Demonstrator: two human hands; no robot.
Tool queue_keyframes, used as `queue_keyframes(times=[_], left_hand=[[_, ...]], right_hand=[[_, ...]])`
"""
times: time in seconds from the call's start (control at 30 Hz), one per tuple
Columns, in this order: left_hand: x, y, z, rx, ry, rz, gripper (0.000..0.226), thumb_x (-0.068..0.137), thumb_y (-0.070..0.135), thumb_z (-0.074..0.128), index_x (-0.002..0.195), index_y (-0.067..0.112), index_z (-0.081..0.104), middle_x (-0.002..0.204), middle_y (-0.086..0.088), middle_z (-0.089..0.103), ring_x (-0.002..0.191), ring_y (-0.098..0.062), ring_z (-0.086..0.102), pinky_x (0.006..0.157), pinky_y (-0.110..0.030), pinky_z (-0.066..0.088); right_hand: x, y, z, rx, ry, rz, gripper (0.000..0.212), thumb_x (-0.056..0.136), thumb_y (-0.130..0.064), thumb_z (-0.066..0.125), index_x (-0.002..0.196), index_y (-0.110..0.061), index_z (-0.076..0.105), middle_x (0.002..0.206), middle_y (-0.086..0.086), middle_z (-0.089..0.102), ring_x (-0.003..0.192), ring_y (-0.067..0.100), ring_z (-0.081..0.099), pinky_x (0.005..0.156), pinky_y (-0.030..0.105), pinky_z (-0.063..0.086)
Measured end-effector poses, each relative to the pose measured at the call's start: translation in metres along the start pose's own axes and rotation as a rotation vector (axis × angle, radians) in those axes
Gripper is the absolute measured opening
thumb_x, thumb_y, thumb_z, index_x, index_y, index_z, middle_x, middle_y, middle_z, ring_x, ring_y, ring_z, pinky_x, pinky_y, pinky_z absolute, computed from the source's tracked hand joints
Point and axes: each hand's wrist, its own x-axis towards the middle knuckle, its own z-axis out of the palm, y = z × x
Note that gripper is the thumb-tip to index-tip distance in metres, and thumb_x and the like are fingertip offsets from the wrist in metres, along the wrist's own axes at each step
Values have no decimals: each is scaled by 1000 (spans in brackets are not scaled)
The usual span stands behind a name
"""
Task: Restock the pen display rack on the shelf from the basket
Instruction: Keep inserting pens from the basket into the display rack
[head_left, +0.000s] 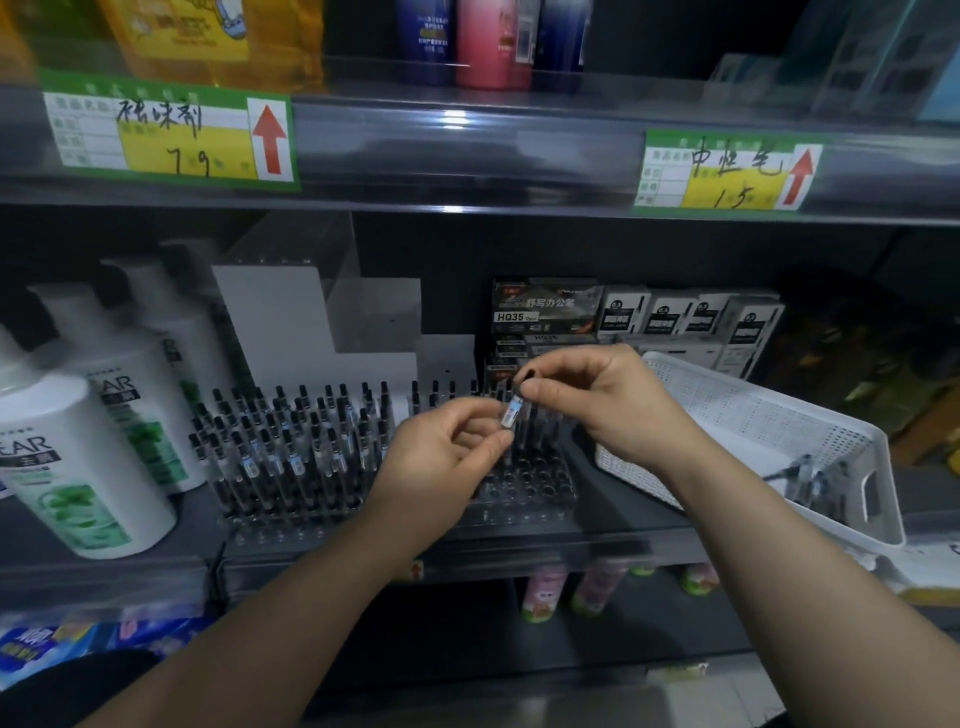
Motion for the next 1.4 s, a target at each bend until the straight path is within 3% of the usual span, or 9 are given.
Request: queue_keyframes(times=[0.1,0.17,0.27,0.43,0.73,1.4], left_hand=[[3,4,-12,277,36,116,39,94,31,59,132,26,55,113,16,60,102,4,54,89,-16,44],[4,6,-19,465,35,174,47,96,37,53,141,27,44,134,13,51,124,-4,43,104,-23,33],[5,6,-25,664,24,224,56,97,40,48,148,27,32,148,9,38,137,-10,26,113,-28,18],[9,7,-27,799,3,199,62,96,44,47,151,25,26,152,4,33,141,-16,21,118,-35,8],[10,8,-29,809,6,167,62,97,43,47,151,23,26,151,2,34,141,-18,23,118,-39,9],[10,4,-31,753,31,146,59,97,41,47,150,23,29,150,2,39,139,-17,28,117,-35,12]], right_hand=[[0,5,-15,-27,102,5,9,85,-8,68,82,-15,72,78,5,72,73,16,66,72,33,55],[-1,11,-23,-87,161,13,14,86,-8,68,79,-20,70,79,8,72,75,23,68,79,45,57],[-1,23,-23,-245,219,18,9,87,-15,68,81,-22,70,77,3,73,75,25,70,77,47,56],[1,33,-13,-453,232,-16,8,87,-20,68,91,-17,74,80,-4,73,75,12,68,76,38,56],[9,48,6,-686,120,24,16,88,-25,64,83,-13,74,73,2,72,70,17,66,70,36,54],[-1,39,-1,-734,151,40,26,87,-31,65,109,-16,69,97,1,72,89,19,66,79,36,54]])
